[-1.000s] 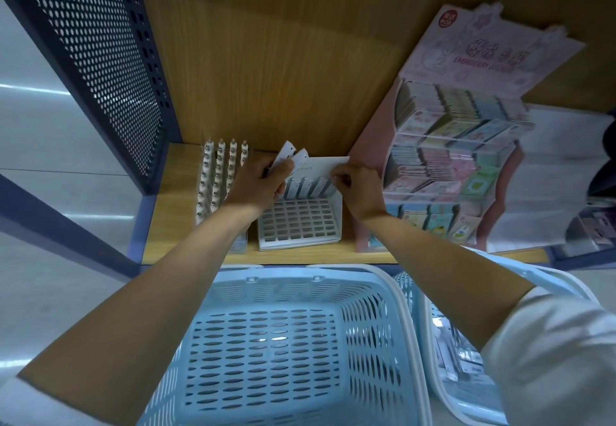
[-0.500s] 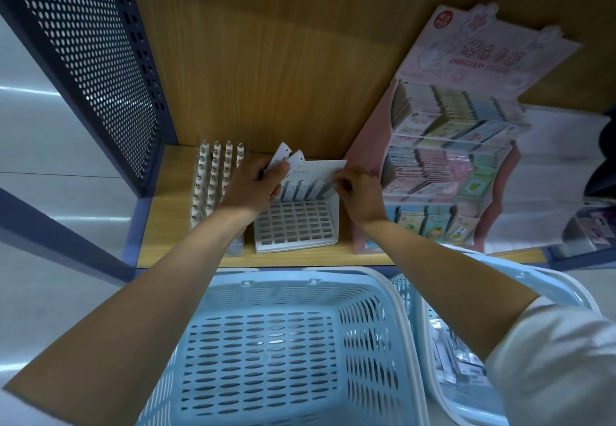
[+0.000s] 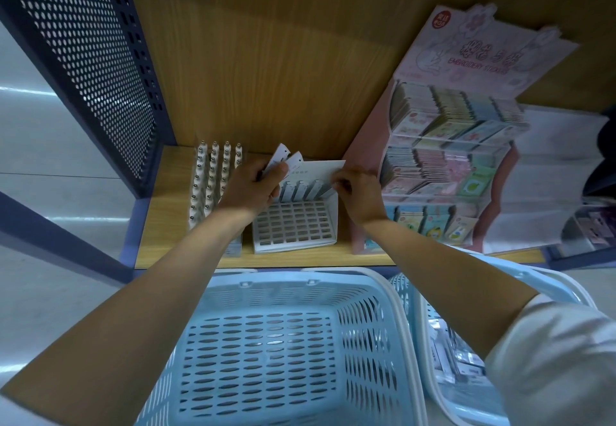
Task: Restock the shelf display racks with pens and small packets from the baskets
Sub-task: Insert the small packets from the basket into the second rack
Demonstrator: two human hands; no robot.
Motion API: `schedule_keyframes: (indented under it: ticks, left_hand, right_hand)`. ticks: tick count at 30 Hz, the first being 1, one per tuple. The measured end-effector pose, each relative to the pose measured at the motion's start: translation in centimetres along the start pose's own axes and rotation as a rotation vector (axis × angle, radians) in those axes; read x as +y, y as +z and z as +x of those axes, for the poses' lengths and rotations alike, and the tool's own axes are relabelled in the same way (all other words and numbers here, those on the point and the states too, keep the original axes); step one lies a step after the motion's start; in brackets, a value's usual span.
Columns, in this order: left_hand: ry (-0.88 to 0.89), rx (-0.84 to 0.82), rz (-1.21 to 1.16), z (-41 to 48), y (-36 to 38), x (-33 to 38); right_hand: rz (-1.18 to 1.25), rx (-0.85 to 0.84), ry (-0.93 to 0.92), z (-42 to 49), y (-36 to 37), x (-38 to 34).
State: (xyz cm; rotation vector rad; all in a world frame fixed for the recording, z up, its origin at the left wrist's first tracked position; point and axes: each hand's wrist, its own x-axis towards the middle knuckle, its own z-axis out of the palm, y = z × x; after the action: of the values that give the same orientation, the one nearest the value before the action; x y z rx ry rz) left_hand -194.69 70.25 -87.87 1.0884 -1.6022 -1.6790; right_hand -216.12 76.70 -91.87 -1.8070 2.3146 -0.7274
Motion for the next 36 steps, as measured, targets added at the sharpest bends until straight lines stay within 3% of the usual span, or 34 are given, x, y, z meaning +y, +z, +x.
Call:
schedule_keyframes:
  ticks: [6, 14, 20, 36]
  left_hand:
    - [-0.001, 0.008, 0.013, -0.1, 0.2, 0.1]
    - [-0.017, 0.025, 0.038, 0.1, 0.3, -0.1]
    - [-0.001, 0.020, 0.065, 0.0, 0.2, -0.2]
    - [-0.006, 0.014, 0.093, -0.4, 0.2, 0.0]
  right_hand:
    - [-0.015, 0.027, 0.008, 0.1, 0.2, -0.4]
    - [-0.077, -0.072, -0.036, 0.2, 0.9, -0.7]
    - [0.072, 0.073, 0.122, -0.3, 1.7, -0.4]
    - [0.114, 0.084, 0.076, 0.0, 1.7, 0.1]
